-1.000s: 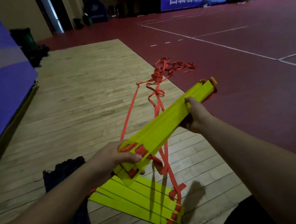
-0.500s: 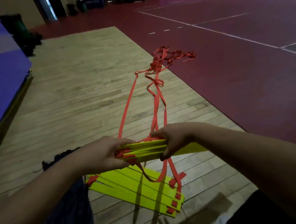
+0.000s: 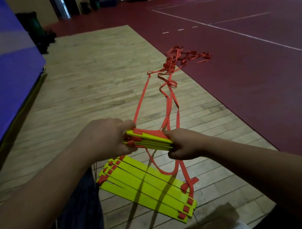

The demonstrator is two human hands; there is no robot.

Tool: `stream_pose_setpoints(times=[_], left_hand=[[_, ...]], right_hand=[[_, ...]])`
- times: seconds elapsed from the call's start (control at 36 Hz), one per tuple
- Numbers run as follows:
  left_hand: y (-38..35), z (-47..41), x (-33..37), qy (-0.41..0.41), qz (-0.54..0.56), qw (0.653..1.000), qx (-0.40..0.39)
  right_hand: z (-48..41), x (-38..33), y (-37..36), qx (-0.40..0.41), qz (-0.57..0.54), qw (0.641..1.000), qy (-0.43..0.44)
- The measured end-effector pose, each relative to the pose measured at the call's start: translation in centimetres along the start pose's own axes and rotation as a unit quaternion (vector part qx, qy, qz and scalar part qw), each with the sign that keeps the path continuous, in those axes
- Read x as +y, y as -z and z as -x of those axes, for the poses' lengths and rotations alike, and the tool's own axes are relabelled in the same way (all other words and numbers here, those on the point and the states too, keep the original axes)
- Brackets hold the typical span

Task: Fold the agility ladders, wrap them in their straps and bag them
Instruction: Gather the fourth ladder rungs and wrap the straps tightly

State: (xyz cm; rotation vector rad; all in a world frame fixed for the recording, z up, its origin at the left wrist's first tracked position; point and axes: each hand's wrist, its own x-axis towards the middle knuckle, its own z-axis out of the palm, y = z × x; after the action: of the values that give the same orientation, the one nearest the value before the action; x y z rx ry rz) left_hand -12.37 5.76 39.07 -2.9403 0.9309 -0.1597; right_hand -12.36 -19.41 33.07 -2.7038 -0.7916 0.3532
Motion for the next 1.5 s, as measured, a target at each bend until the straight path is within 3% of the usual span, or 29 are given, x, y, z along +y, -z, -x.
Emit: stream_pose_setpoints(times=[0.17, 0.33, 0.47, 0.56, 0.67, 0.78, 0.97, 1.14, 1.33, 1.5], left_hand=[[2.0, 1.6, -3.2, 0.045, 0.225, 0.97, -0.079], [1.7, 2.9, -5.3, 0.098, 0.343, 0.924, -0.139], [2.8, 3.2, -6.0, 0.06, 0.481, 0.873, -0.054], [3.3, 2.1, -2.8, -0.018, 0.451, 0.891, -0.051], [1.6, 0.7, 1.3, -0.093, 0.398, 0.893, -0.188], [0.1, 0.4, 1.6, -0.078, 0.433, 0.871, -0.218], [-1.3, -0.4, 1.9, -0.07, 0.381, 0.903, -0.183], [-1.6, -0.5, 0.8, -0.039, 0.467, 0.851, -0.236], [-2.5, -0.5, 0.8, 0.002, 0.446, 0.862, -0.24], [-3.3, -0.5, 1.0, 0.037, 0.548, 0.793, -0.263]], right_hand=[[0.1, 0.3, 0.5, -0.022, -0.04, 0.999, 0.004], [0.6, 0.3, 1.3, -0.01, 0.061, 0.998, 0.005], [0.6, -0.2, 2.1, -0.013, 0.108, 0.994, 0.029], [0.5, -0.9, 1.7, -0.005, 0.142, 0.987, 0.069], [0.4, -1.5, 1.0, -0.011, 0.176, 0.979, 0.1], [0.9, -1.3, 0.9, -0.043, 0.158, 0.982, 0.09], [1.2, -1.5, 0.8, -0.086, 0.114, 0.987, 0.067], [1.4, -2.3, 1.4, -0.092, 0.086, 0.99, 0.068], [1.9, -2.7, 2.1, -0.098, 0.062, 0.99, 0.077], [2.5, -3.0, 3.1, -0.093, 0.014, 0.992, 0.082]])
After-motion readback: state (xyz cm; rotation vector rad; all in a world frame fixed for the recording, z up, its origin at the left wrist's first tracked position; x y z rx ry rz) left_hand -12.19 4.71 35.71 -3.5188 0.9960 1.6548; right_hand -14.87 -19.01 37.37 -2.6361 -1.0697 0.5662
